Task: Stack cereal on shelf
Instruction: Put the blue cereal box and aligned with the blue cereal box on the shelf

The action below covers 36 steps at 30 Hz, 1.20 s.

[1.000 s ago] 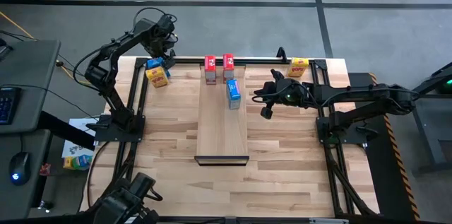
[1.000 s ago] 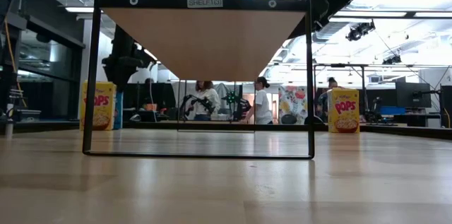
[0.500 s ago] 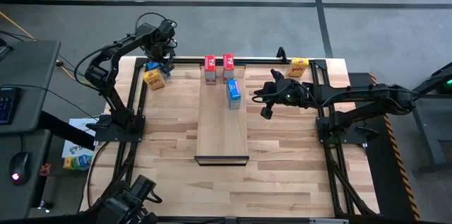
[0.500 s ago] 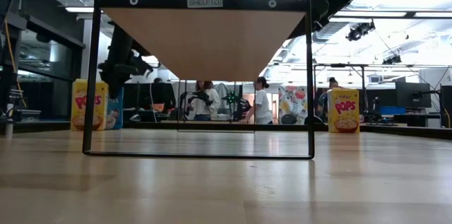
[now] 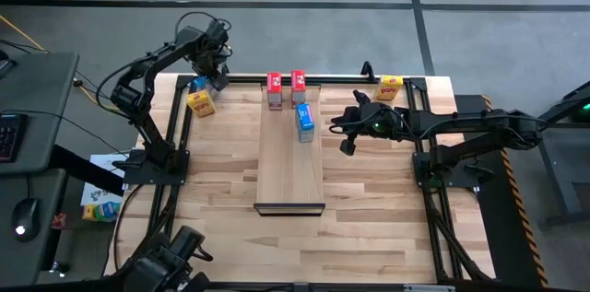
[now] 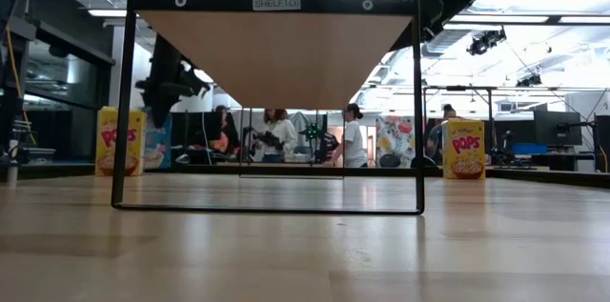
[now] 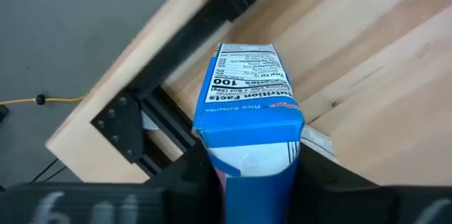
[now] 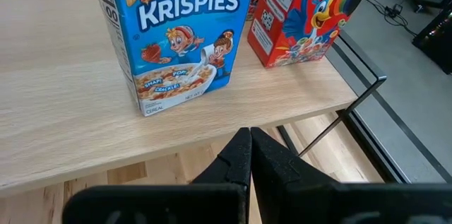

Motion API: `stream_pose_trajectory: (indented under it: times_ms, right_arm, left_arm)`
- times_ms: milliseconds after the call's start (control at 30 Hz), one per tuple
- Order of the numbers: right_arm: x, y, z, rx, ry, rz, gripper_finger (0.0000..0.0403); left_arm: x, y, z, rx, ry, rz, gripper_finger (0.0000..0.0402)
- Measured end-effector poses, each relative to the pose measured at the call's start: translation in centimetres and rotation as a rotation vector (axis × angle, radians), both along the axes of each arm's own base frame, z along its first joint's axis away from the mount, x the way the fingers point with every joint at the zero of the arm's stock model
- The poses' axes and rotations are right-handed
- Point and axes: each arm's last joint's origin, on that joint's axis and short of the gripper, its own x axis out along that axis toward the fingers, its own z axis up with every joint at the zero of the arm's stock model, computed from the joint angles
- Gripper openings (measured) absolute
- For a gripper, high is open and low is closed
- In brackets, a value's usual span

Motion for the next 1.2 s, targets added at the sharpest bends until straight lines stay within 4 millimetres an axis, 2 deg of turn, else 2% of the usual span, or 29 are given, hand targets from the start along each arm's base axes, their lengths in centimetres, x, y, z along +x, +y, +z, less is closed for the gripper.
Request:
stream_pose_trajectory:
  times_ms: [100, 233, 400, 567, 733, 833, 933, 1100, 1200]
  right_arm:
    - [0.0, 0.0, 0.0, 0.000, 0.000, 0.000, 0.0000]
    - [0.0, 0.0, 0.0, 0.000, 0.000, 0.000, 0.0000]
    - [0.0, 0.0, 0.0, 0.000, 0.000, 0.000, 0.0000]
    - [0.0, 0.0, 0.0, 0.001, 0.000, -0.001, 0.0000]
    - [0.0, 0.0, 0.0, 0.002, 0.005, -0.001, 0.0000]
    - [0.0, 0.0, -0.1, 0.003, 0.007, -0.001, 0.0000]
    - [0.0, 0.0, -0.1, 0.003, 0.007, -0.001, 0.0000]
    - [0.0, 0.0, 0.0, 0.003, 0.004, -0.001, 0.0000]
    - [0.0, 0.0, 0.1, 0.001, -0.010, -0.001, 0.0000]
  left_arm:
    - [0.6, 0.1, 1.7, 0.026, -0.021, 0.015, 0.0091]
    - [1.9, -0.2, 5.4, 0.067, -0.052, 0.010, 0.0090]
    - [4.2, -2.5, 10.6, 0.104, -0.091, -0.021, 0.0092]
    - [7.5, -7.2, 14.7, 0.144, -0.148, -0.138, 0.0085]
    - [9.8, -14.4, 17.6, 0.174, -0.276, -0.350, 0.0081]
    - [10.0, -18.5, 18.8, 0.192, -0.336, -0.426, 0.0081]
    - [9.3, -21.6, 20.1, 0.245, -0.389, -0.447, 0.0081]
    - [9.0, -25.5, 20.9, 0.221, -0.471, -0.501, 0.0081]
    - [10.3, -26.9, 20.4, 0.212, -0.478, -0.567, 0.0081]
